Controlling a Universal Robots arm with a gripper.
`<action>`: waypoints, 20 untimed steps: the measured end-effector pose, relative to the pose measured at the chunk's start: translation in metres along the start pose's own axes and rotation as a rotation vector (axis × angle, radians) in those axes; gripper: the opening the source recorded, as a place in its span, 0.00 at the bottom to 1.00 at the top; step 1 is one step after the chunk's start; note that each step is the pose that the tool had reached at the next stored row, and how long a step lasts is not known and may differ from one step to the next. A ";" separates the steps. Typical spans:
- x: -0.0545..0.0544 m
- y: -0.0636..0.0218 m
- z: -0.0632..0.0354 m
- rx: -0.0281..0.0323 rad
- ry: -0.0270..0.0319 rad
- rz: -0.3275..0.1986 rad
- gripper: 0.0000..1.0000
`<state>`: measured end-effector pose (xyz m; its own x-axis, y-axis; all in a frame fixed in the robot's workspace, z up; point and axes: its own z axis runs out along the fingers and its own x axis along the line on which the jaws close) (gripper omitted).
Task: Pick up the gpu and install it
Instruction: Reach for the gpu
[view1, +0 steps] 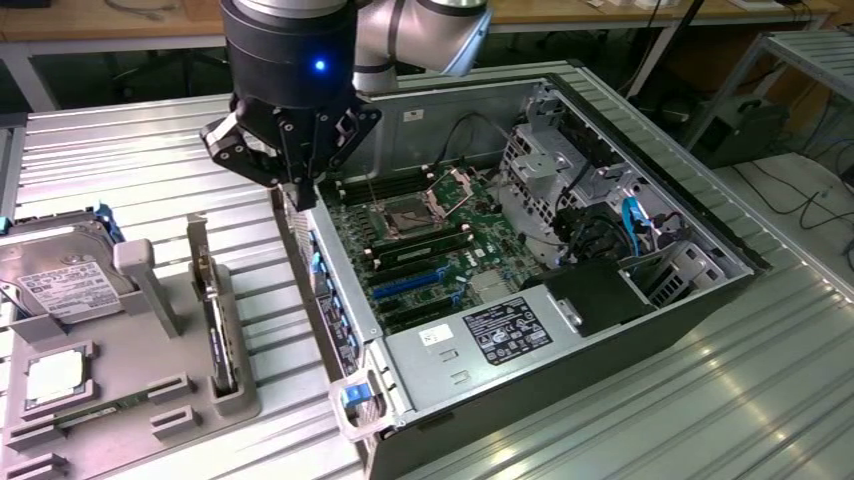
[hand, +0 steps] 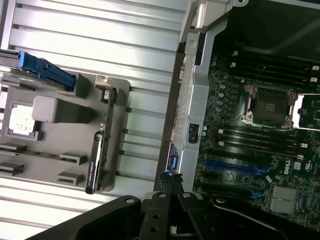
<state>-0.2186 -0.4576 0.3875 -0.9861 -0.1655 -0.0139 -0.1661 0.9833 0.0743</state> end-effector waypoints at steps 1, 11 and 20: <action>0.001 0.0002 0.0000 0.0000 0.0000 0.000 0.11; 0.005 0.0008 0.0003 0.0011 -0.0061 0.082 0.11; 0.021 0.0034 0.0004 0.0013 -0.0070 0.094 0.11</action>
<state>-0.2398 -0.4576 0.3871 -0.9973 -0.0722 -0.0139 -0.0731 0.9945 0.0744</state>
